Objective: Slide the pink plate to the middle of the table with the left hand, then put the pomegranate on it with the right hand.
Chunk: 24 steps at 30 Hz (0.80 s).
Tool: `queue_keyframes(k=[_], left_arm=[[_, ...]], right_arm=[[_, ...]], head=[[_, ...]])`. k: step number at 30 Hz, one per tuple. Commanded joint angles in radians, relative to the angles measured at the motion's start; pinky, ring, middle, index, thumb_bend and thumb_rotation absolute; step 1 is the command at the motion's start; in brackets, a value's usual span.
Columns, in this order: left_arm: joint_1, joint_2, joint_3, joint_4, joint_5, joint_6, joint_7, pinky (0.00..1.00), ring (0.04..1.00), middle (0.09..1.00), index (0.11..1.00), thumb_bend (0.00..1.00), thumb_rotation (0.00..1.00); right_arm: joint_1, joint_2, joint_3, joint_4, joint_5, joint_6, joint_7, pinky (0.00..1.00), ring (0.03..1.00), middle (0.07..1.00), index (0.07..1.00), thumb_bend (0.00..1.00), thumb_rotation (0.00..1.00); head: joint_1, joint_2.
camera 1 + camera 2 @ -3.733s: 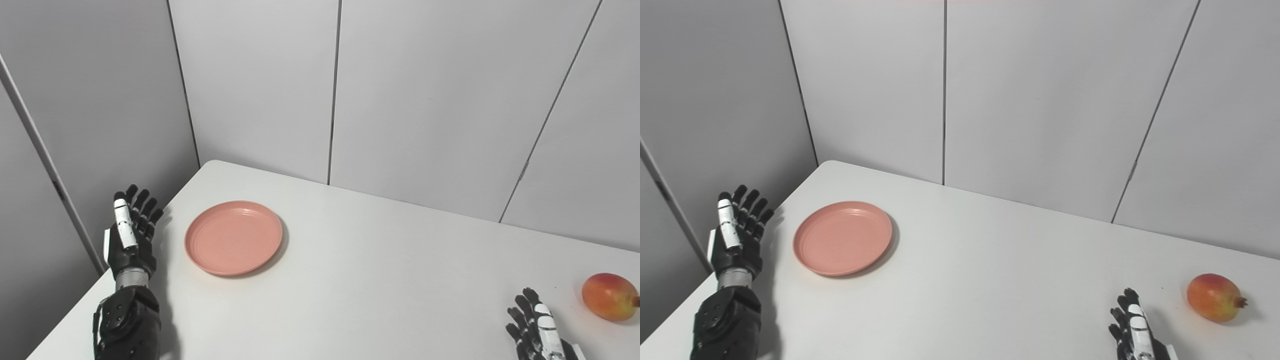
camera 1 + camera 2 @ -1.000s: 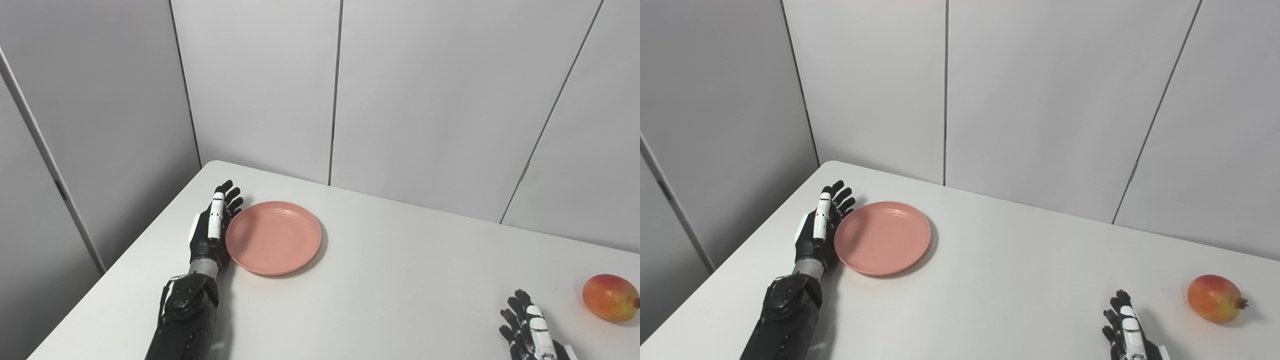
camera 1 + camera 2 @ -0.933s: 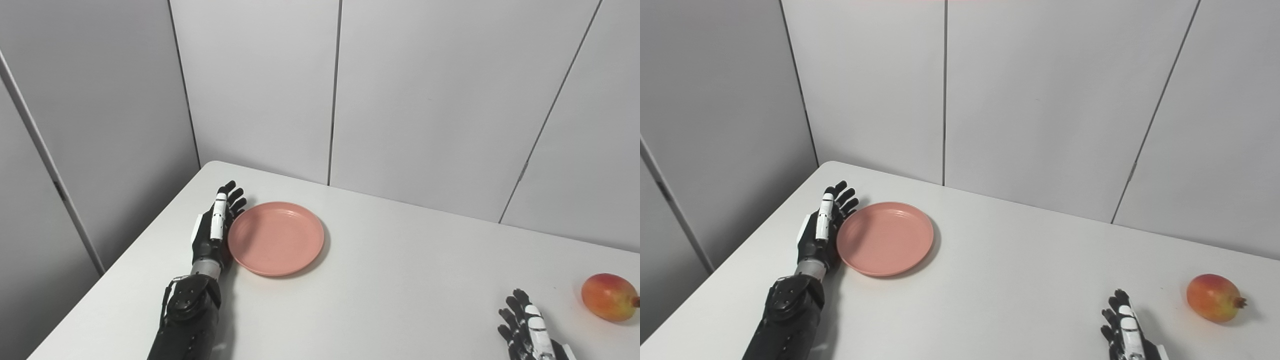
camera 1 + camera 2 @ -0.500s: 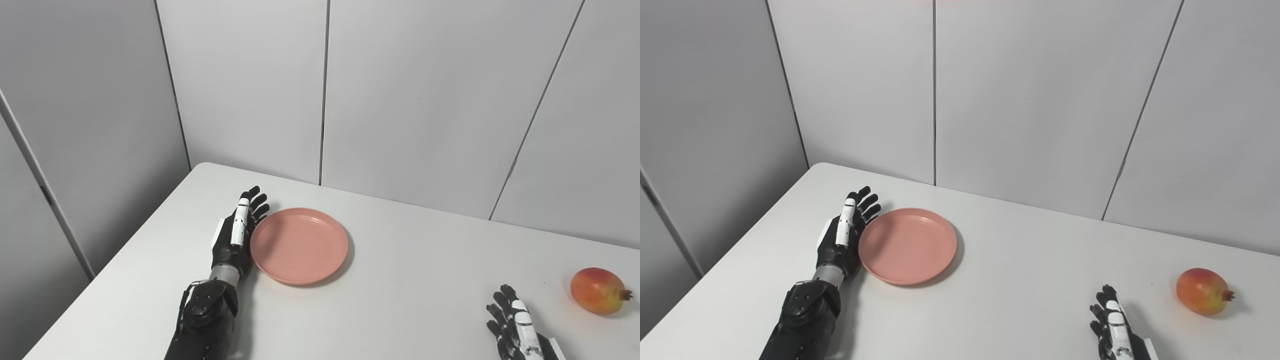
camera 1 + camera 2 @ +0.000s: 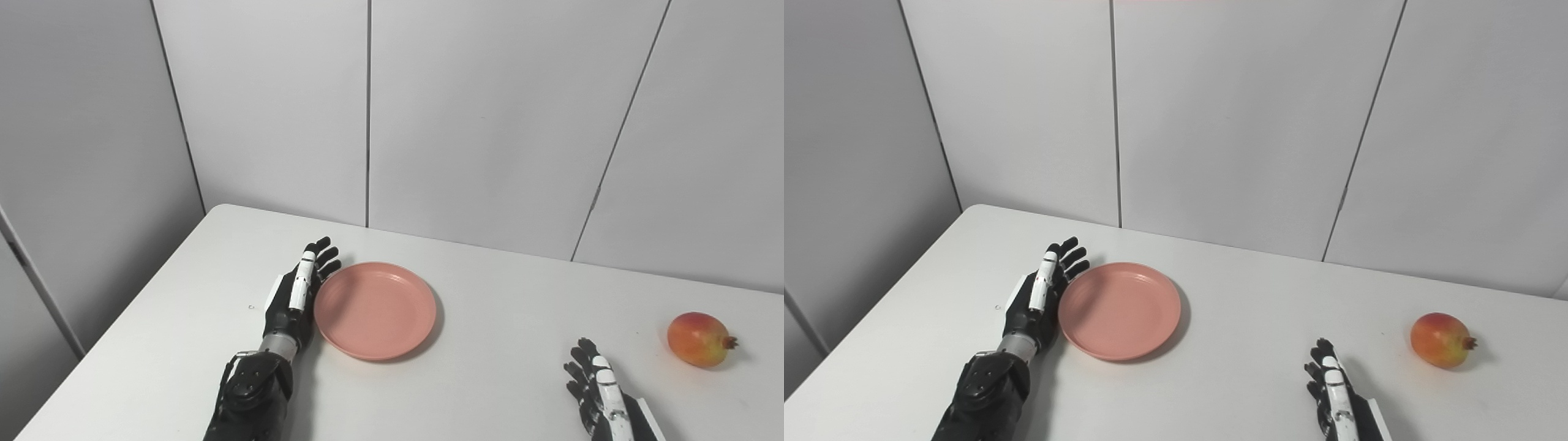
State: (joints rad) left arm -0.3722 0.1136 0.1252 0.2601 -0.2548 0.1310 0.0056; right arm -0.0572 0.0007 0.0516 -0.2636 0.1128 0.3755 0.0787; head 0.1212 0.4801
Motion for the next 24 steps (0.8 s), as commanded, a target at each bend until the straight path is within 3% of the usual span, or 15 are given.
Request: queue_keyframes(k=[1, 24], left_arm=[[-0.006, -0.022, -0.022, 0.0, 0.008, 0.03, -0.02, 0.88, 0.881, 0.893, 0.873, 0.39, 1.0], [0.01, -0.13, -0.196, -0.063, 0.104, 0.109, -0.064, 0.88, 0.894, 0.905, 0.887, 0.39, 1.0]], right_arm=[[-0.026, 0.008, 0.004, -0.007, -0.003, -0.053, 0.001, 0.99, 0.966, 0.967, 0.965, 0.28, 1.0], [-0.046, 0.032, 0.009, -0.006, -0.048, -0.053, -0.022, 0.98, 0.957, 0.963, 0.96, 0.3, 1.0]], head=[[-0.006, 0.003], [-0.116, 0.062]])
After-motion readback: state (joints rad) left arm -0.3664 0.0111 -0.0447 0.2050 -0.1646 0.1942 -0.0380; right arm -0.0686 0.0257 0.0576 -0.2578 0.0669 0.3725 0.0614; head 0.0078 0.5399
